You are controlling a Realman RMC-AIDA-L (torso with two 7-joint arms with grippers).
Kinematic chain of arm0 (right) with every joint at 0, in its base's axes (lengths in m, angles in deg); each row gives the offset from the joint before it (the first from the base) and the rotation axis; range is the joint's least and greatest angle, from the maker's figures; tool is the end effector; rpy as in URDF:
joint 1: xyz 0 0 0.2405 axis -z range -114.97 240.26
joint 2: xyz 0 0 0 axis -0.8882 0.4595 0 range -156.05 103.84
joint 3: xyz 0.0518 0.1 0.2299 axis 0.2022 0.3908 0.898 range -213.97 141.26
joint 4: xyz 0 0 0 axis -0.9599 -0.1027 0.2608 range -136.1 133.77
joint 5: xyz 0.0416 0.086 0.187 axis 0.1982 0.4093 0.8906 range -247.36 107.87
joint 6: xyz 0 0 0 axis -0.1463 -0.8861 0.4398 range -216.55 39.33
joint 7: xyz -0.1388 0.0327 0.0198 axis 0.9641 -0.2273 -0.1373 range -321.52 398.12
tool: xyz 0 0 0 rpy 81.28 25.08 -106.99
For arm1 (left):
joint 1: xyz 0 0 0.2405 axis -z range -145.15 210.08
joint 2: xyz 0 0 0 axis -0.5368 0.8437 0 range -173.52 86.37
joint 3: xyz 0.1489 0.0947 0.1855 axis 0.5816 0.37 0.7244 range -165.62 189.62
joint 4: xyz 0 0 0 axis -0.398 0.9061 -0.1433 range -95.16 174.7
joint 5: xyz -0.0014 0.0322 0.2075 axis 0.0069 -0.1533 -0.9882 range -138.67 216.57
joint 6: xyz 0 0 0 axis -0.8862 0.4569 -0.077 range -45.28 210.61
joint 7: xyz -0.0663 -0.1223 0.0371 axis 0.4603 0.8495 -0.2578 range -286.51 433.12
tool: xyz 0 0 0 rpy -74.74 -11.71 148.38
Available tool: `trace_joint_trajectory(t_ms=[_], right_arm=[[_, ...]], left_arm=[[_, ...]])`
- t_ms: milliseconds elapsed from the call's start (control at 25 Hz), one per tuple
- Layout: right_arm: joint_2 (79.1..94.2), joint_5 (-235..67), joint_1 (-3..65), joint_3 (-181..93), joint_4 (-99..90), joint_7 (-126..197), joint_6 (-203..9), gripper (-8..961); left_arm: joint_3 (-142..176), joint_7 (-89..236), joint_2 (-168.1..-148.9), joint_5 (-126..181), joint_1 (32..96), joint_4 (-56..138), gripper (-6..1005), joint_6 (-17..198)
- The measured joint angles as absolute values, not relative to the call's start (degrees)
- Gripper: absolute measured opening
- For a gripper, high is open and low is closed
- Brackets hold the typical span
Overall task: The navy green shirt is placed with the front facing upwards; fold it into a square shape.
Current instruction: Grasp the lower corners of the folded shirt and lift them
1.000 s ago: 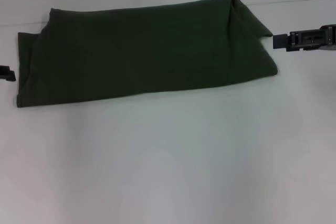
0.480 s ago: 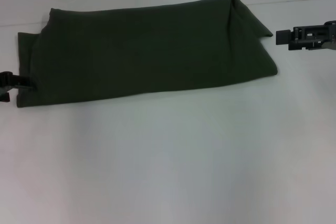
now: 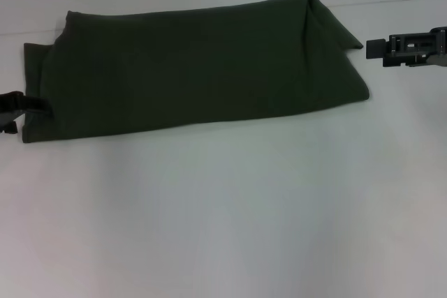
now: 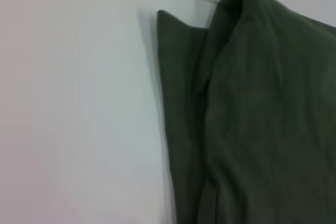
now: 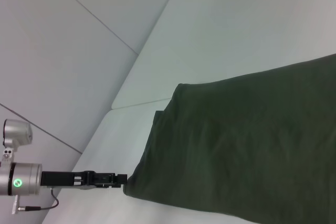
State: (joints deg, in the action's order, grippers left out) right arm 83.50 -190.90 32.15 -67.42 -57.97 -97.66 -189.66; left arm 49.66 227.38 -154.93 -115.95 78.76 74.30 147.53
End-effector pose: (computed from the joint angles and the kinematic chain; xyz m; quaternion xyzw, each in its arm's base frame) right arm 0.2664 0.3444 0.1326 -0.8067 0.5328 0.2224 0.1260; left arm -0.2977 0.4247 0.0517 -0.7022 -0.6517 -0.0159 0.2861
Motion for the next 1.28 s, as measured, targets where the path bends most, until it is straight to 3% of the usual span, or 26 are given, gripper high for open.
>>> trace_joint_trajectory(t_ms=[1280], right_arm=[[83.49, -190.59, 32.43, -66.06, -57.84, -97.76, -189.89, 920]], left_arm=[[49.7, 227.86, -155.55, -116.53, 79.77, 71.38, 824, 143.59]])
